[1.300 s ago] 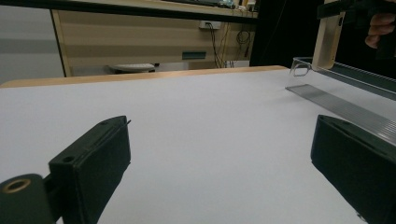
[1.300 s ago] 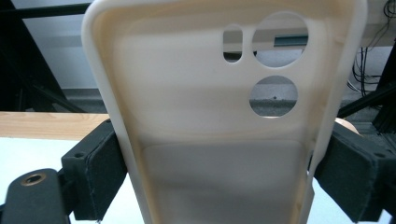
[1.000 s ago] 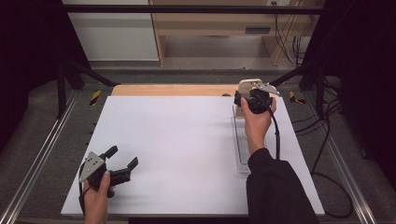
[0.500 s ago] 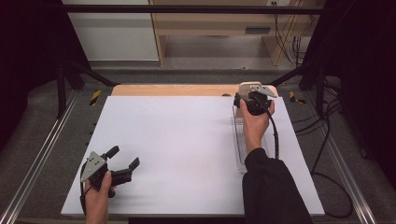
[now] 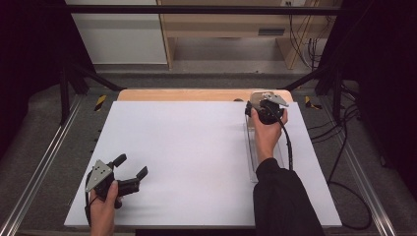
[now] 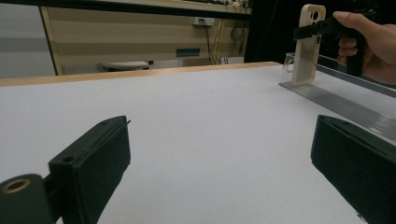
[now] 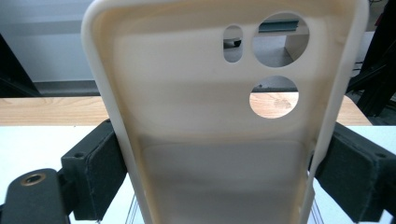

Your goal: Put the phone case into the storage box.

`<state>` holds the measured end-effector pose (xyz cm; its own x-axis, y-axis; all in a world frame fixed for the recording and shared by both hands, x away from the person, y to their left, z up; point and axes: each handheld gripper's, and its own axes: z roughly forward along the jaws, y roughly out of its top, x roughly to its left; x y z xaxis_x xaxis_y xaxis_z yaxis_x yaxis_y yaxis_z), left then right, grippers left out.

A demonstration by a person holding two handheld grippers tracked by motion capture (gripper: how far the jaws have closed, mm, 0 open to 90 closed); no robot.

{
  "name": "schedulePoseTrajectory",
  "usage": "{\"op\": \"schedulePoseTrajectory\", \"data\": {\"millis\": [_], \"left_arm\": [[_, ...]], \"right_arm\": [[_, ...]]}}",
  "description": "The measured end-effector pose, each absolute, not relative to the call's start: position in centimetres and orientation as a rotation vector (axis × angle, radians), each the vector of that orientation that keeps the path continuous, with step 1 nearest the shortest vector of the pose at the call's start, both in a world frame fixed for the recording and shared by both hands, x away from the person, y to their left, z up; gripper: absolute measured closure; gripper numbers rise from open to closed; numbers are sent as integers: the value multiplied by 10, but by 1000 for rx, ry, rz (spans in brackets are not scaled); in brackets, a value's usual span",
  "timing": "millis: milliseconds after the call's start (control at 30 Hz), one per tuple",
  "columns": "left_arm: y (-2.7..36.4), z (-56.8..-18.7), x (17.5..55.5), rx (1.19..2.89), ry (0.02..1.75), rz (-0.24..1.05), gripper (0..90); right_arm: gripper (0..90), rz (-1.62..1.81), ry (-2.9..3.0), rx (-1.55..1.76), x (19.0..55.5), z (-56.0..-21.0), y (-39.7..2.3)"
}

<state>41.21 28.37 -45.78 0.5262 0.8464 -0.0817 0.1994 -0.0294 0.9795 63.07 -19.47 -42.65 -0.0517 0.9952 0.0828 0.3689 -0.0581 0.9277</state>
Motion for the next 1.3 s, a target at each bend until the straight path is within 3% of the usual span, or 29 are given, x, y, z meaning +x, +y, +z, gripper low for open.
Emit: {"op": "schedulePoseTrajectory", "data": {"millis": [1300], "left_arm": [[283, -460, 413, 1545, 938, 656, 17]], "right_arm": [[112, 1130, 1488, 1485, 633, -431, -196]]}}
